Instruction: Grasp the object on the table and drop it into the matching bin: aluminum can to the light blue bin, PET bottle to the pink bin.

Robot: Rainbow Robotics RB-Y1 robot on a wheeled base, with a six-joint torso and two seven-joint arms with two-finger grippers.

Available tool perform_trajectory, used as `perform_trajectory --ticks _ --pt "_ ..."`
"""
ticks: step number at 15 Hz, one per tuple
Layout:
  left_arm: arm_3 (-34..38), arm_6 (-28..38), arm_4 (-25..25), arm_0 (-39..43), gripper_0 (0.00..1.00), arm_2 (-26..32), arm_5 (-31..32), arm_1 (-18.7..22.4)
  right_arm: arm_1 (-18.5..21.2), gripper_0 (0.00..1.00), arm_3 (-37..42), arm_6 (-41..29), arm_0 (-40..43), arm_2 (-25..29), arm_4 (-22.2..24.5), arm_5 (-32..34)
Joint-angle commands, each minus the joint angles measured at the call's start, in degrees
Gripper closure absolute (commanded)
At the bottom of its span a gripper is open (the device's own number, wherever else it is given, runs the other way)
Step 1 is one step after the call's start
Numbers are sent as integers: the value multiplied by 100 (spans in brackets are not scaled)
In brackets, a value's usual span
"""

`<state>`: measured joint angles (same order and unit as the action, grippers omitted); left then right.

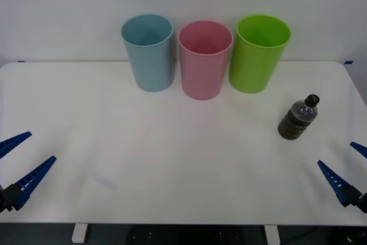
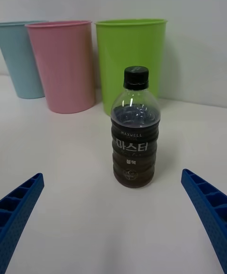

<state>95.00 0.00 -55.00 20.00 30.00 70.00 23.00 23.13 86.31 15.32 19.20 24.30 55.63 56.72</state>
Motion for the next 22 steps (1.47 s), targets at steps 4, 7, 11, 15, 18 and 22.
perform_trajectory --ticks 4,7,11,15,18,22 --pt "0 0 0 0 0 0 0 0 -1 0 -9 129 -198 -470 1 -794" --pt "0 0 0 0 0 0 0 0 -1 0 -1 235 -312 -664 36 -1163" --pt "0 0 0 0 0 0 0 0 -1 0 -1 322 -461 -839 80 -1427" --pt "0 0 0 0 0 0 0 0 -1 0 -607 410 -936 -927 89 -1322" --pt "0 0 0 0 0 0 0 0 -10 0 -994 516 -1314 -962 141 -1374" --pt "0 0 0 0 0 0 0 0 -1 0 -1547 630 -1789 -1015 176 -1427"
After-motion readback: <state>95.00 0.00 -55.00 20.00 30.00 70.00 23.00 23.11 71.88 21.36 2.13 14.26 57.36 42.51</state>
